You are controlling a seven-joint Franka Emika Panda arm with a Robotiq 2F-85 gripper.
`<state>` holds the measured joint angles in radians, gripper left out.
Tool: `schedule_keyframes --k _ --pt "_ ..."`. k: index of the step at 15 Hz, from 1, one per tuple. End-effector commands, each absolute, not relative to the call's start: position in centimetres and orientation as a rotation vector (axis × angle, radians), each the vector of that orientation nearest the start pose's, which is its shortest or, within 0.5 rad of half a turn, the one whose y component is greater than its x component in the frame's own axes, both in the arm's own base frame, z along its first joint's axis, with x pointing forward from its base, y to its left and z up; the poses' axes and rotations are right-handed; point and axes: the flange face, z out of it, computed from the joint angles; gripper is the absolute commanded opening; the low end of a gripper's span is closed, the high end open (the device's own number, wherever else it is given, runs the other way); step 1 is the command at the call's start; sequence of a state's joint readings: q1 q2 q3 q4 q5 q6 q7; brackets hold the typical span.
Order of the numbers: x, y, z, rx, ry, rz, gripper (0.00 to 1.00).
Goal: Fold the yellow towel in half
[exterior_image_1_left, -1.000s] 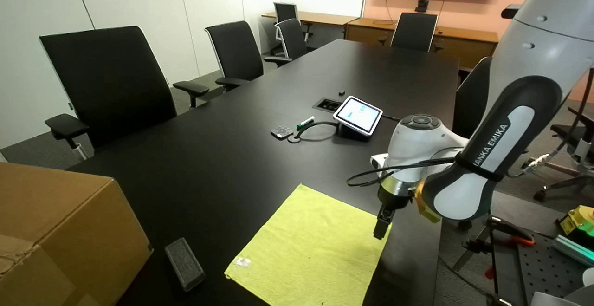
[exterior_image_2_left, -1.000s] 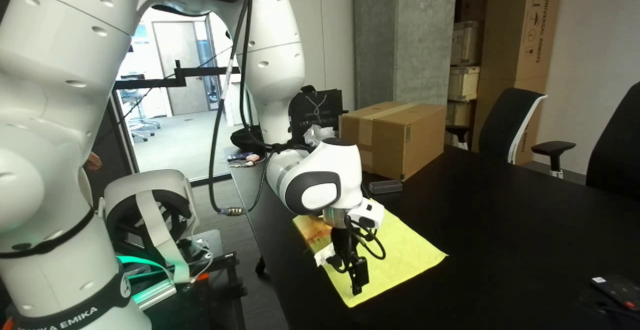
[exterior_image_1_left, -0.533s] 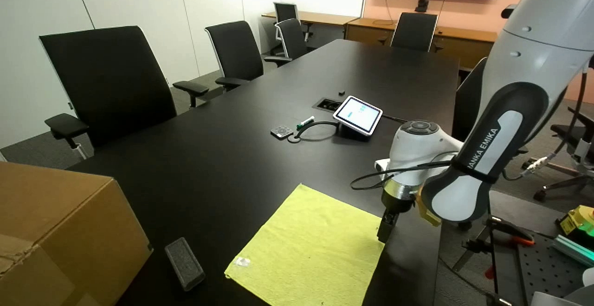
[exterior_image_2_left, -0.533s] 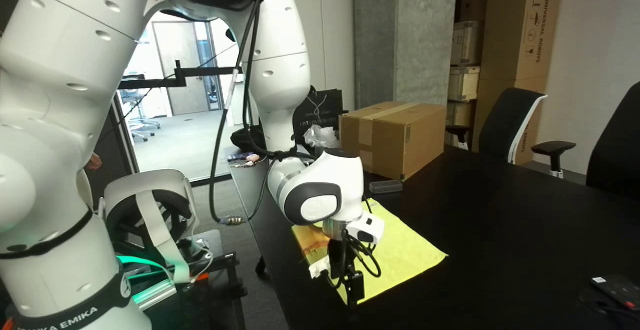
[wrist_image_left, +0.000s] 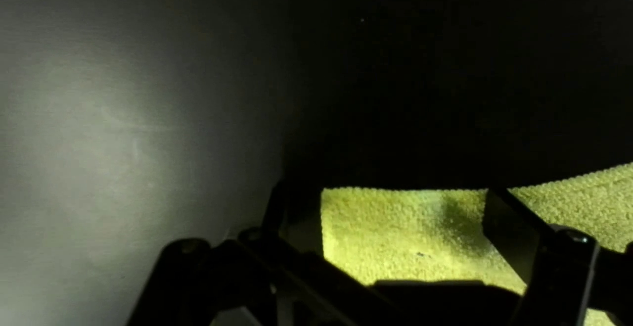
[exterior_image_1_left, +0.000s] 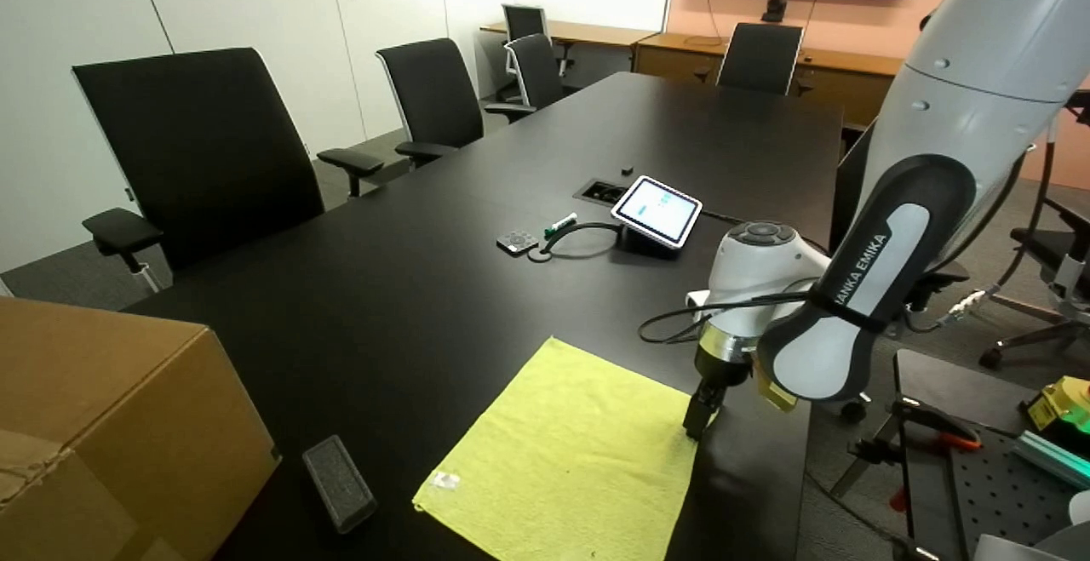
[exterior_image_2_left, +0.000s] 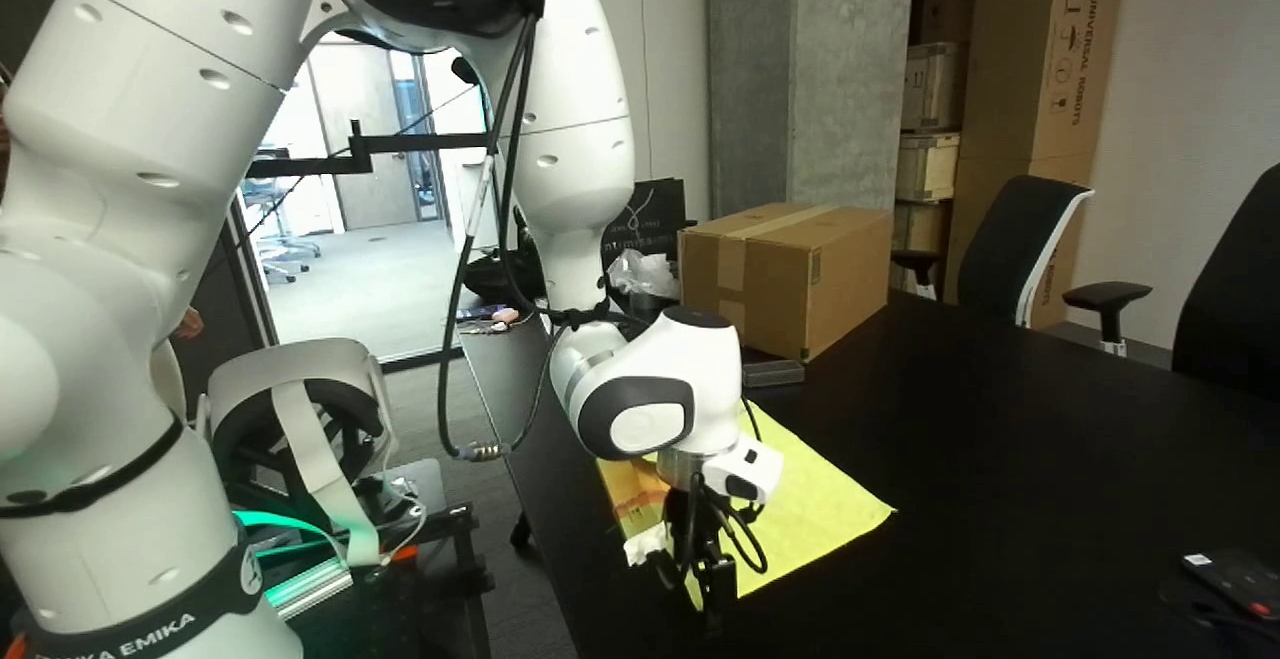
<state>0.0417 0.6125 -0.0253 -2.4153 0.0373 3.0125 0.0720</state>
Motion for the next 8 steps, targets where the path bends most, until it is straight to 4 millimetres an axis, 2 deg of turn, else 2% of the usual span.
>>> schedule_keyframes --k 1,4,8 --pt "47.2 -0.8 6.0 -3.135 0.224 -0.004 1.00" --pt "47.2 -1.1 6.1 -3.113 0.235 0.012 1.00" --pt "47.3 -0.5 7.7 -3.067 0.193 0.010 1.00"
